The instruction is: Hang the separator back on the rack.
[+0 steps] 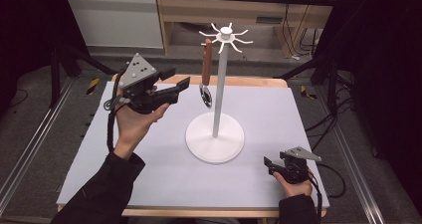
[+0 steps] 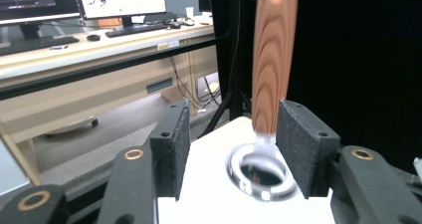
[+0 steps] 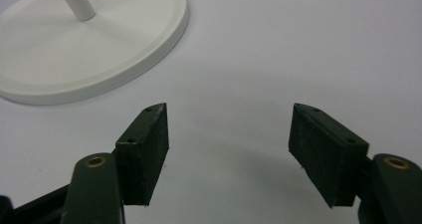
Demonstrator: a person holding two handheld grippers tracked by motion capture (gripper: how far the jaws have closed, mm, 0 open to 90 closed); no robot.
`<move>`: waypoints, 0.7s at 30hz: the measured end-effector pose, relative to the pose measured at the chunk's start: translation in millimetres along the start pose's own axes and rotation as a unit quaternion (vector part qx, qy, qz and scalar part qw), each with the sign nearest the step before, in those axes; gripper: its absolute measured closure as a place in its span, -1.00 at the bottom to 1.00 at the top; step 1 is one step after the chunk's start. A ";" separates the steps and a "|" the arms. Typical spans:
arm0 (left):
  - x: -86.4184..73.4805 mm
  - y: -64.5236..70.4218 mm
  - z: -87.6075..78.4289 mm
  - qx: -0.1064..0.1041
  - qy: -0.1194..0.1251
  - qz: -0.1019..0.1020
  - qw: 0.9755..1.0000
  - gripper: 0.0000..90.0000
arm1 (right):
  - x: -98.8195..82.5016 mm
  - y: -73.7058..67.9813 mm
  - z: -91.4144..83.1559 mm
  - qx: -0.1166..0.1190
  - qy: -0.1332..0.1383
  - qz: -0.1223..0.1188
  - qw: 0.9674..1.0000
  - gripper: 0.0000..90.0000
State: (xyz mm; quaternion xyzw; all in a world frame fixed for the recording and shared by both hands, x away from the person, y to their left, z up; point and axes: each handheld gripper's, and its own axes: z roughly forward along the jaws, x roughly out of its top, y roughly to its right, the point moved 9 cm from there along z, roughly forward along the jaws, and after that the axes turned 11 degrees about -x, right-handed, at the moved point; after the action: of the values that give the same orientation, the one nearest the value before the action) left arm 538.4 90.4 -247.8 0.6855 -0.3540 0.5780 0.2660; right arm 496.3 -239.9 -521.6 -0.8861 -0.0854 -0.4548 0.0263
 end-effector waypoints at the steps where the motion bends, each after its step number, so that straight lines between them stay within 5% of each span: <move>1: -4.7 -2.6 -3.0 0.003 -0.001 -0.002 1.000 0.02 | -0.1 -0.3 0.1 0.000 0.000 0.000 1.000 -0.28; 6: -33.8 -14.8 -16.2 0.015 -0.012 -0.012 1.000 -0.04 | 0.0 0.0 0.4 -0.003 0.000 0.001 1.000 -0.33; 15: -109.9 -36.5 -32.3 0.039 -0.054 -0.054 0.996 -0.10 | -0.5 2.7 0.1 -0.005 0.003 0.009 1.000 -0.41; 21: -167.4 -48.6 -43.6 0.060 -0.095 -0.077 0.991 -0.14 | -2.3 5.5 1.3 -0.010 0.000 0.013 1.000 -0.47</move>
State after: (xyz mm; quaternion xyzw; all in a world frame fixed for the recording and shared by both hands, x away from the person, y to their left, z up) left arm 537.0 183.4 -401.5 0.7771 -0.2886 0.5084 0.2329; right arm 497.0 -245.5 -524.0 -0.8871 -0.0697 -0.4556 0.0234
